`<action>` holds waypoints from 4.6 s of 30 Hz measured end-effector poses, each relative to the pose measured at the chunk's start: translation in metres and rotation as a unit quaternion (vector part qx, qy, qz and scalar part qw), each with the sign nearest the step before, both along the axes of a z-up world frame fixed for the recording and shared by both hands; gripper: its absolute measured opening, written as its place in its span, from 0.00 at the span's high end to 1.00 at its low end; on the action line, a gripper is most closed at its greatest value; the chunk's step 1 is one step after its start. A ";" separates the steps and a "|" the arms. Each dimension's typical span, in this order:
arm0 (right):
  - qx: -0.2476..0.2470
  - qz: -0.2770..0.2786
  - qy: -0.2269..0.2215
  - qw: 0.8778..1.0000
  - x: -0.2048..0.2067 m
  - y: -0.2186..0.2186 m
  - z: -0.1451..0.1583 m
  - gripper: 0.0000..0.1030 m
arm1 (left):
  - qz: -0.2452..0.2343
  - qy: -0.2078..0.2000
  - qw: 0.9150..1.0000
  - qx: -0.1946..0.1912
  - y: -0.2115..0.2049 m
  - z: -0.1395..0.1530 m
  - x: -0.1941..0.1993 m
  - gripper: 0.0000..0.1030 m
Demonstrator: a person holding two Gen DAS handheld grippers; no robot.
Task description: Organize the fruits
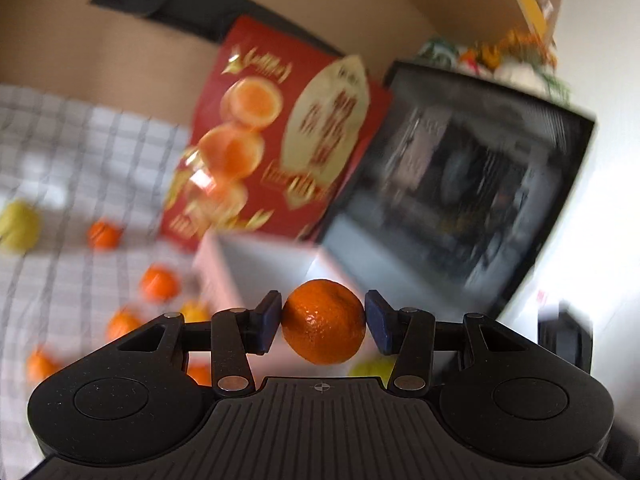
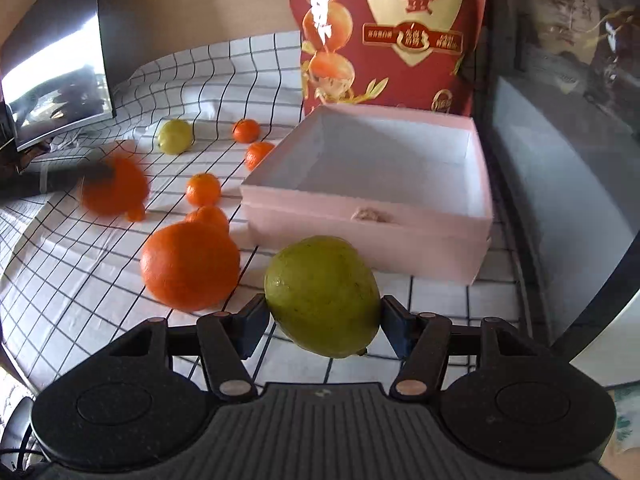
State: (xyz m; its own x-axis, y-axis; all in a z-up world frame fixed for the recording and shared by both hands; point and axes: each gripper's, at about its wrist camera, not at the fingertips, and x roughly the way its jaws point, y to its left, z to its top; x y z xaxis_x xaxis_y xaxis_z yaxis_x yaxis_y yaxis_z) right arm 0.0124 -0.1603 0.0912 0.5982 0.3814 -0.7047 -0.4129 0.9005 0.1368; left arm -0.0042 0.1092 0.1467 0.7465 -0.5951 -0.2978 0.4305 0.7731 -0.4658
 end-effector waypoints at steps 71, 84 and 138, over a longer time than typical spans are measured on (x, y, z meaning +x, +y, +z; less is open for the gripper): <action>-0.019 0.013 -0.113 0.993 -0.010 0.028 -0.004 0.21 | 0.222 0.107 0.964 0.104 0.113 -0.117 0.015 0.69; 0.009 0.070 -0.109 0.992 -0.013 0.087 -0.001 0.20 | 0.129 0.099 0.985 0.059 0.073 -0.119 -0.029 0.70; -0.113 0.109 -0.046 0.987 0.047 0.138 0.038 0.70 | 0.110 0.063 0.991 -0.047 0.105 -0.114 -0.045 0.70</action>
